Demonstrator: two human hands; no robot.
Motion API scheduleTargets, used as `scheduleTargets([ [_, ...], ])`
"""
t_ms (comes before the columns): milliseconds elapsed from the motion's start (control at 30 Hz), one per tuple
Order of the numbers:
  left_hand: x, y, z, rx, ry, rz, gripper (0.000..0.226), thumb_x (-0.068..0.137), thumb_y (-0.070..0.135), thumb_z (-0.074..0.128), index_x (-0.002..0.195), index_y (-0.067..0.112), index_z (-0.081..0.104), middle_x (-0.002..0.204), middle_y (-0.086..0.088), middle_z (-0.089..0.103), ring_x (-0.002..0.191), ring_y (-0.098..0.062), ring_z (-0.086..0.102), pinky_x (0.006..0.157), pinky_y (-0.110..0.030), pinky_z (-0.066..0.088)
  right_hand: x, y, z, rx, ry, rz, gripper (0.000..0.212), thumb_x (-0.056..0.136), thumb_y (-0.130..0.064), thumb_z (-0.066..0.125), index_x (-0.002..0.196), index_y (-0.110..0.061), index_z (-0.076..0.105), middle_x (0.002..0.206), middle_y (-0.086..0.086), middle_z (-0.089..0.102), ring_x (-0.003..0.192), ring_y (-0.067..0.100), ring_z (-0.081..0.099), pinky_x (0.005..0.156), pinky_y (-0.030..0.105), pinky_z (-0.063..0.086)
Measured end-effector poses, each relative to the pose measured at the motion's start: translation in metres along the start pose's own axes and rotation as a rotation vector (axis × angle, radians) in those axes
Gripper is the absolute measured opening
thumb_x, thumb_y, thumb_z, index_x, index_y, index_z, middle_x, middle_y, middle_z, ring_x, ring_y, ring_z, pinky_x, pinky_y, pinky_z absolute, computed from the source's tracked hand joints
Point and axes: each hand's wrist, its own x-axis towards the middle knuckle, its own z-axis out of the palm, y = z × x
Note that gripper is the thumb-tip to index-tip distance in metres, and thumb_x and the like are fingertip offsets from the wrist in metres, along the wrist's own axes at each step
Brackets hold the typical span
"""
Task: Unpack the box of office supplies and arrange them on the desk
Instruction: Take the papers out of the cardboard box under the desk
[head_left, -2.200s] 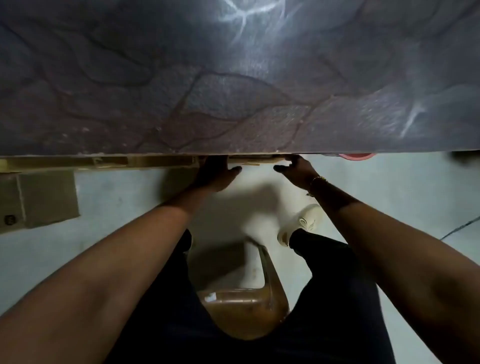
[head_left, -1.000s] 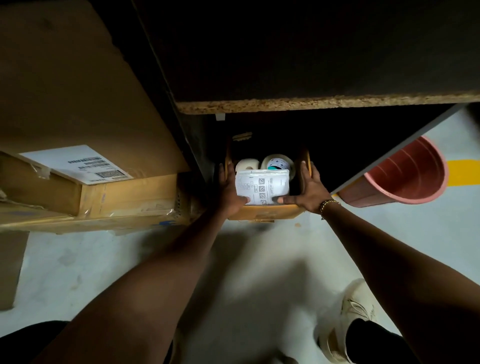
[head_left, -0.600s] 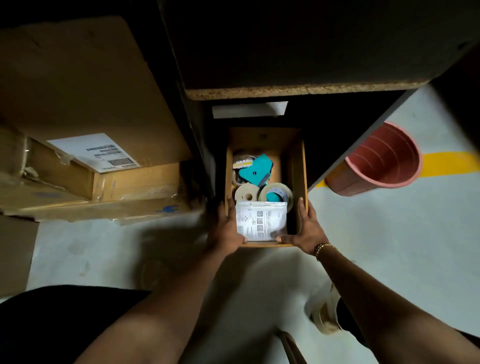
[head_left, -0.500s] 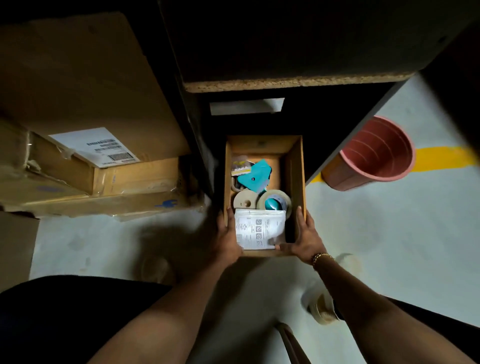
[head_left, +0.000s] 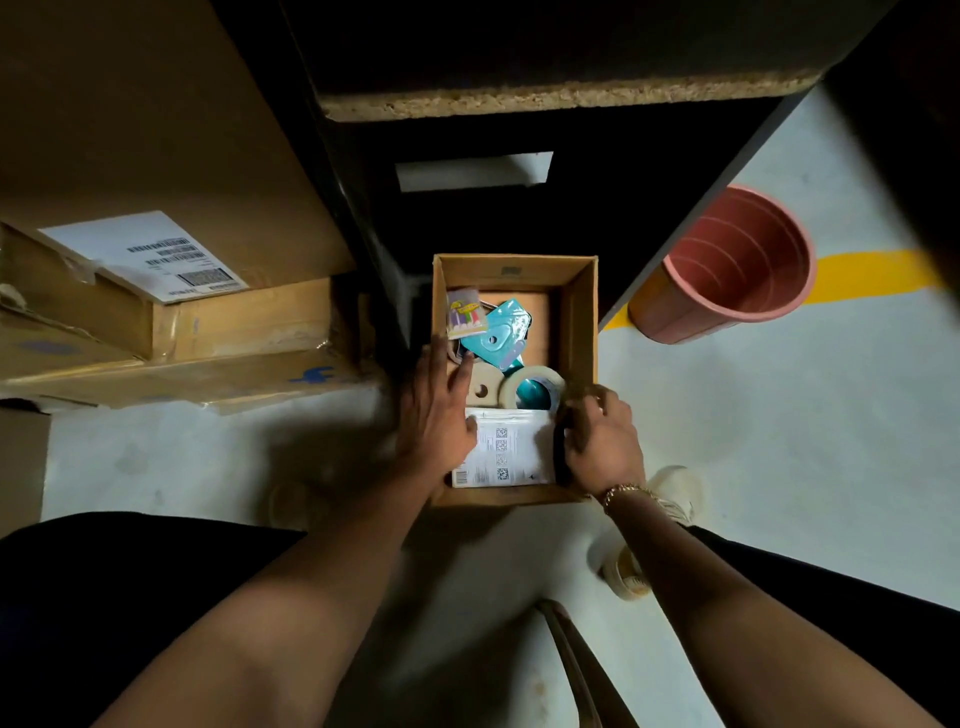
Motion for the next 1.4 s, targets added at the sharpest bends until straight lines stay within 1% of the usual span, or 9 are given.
scheduleTargets([
  [100,0.013,-0.012,0.002,0.210,0.003,0.210,0.087,0.081,0.037,0.065,0.154,0.024,0.020,0.164,-0.011,-0.007,0.150,-0.034,-0.007,0.120,-0.052,0.002,0.013,-0.011,0.005,0.095,-0.109,-0.015,0.022,0.083,-0.019,0.060,0.104,-0.019,0.062,0.113,0.006,0.052,0.110,0.028,0.050,0.091,0.036,0.047],
  [233,0.020,0.003,0.010,0.186,-0.171,0.482,0.058,0.077,0.024,0.063,0.134,0.019,0.053,0.158,-0.016,0.024,0.147,-0.032,0.019,0.122,-0.045,0.013,0.020,-0.011,0.010,0.181,-0.072,0.083,0.018,0.082,-0.009,0.056,0.096,-0.017,0.063,0.108,0.005,0.054,0.102,0.028,0.056,0.083,0.031,0.047],
  [467,0.036,0.018,0.028,0.155,-0.562,0.239,0.039,0.084,0.026,0.057,0.123,0.026,0.063,0.150,-0.010,0.037,0.141,-0.029,0.028,0.111,-0.048,0.026,0.030,-0.003,0.006,0.210,-0.111,0.088,0.019,0.082,-0.006,0.057,0.090,-0.022,0.065,0.106,0.002,0.057,0.094,0.026,0.060,0.073,0.024,0.041],
  [700,0.028,0.016,0.025,0.165,-0.337,0.280,0.027,0.084,0.013,0.055,0.105,0.020,0.070,0.124,-0.001,0.058,0.121,-0.025,0.044,0.100,-0.043,0.034,0.031,-0.027,0.016,-0.243,-0.421,-0.308,0.035,0.080,-0.019,0.064,0.113,-0.029,0.068,0.149,-0.003,0.038,0.137,0.023,0.032,0.108,0.042,0.030],
  [933,0.016,0.017,0.011,0.047,-0.364,0.249,0.024,0.085,0.018,0.058,0.103,0.025,0.072,0.120,0.004,0.061,0.121,-0.022,0.041,0.101,-0.041,0.033,0.041,-0.040,0.040,-0.321,-0.633,-0.365,0.029,0.091,-0.025,0.053,0.114,-0.027,0.071,0.127,0.002,0.062,0.122,0.025,0.054,0.102,0.038,0.039],
  [1100,0.017,0.003,-0.017,-0.315,-0.230,0.053,0.038,0.076,0.010,0.062,0.104,0.032,0.072,0.148,0.007,0.037,0.137,-0.020,0.029,0.110,-0.039,0.029,0.047,-0.039,0.024,0.110,-0.562,-0.041,0.023,0.090,-0.023,0.055,0.086,-0.033,0.076,0.109,-0.008,0.073,0.105,0.018,0.063,0.097,0.032,0.050],
  [1233,0.021,-0.004,-0.051,-0.918,-0.079,-0.124,0.038,0.065,0.004,0.058,0.076,0.037,0.074,0.138,-0.002,0.047,0.126,-0.021,0.049,0.107,-0.041,0.043,0.037,-0.052,-0.033,0.637,-0.433,0.119,0.028,0.076,-0.006,0.056,0.077,-0.021,0.080,0.095,0.000,0.076,0.096,0.024,0.069,0.088,0.038,0.057],
  [1333,0.008,0.002,-0.093,-1.138,-0.080,-0.167,0.049,0.060,0.001,0.058,0.071,0.046,0.074,0.129,-0.008,0.054,0.120,-0.023,0.057,0.101,-0.041,0.050,0.019,-0.080,-0.085,0.908,-0.406,0.122,0.047,0.075,0.015,0.042,0.077,-0.014,0.078,0.081,-0.004,0.076,0.084,0.019,0.071,0.069,0.026,0.057],
  [1400,-0.016,0.012,-0.149,-1.272,-0.067,-0.171,0.047,0.063,-0.001,0.060,0.078,0.040,0.077,0.125,-0.009,0.061,0.115,-0.027,0.062,0.095,-0.040,0.054,0.003,-0.100,-0.119,1.014,-0.348,0.076,0.044,0.068,0.010,0.045,0.077,-0.015,0.079,0.090,0.003,0.076,0.093,0.026,0.069,0.080,0.034,0.056],
])
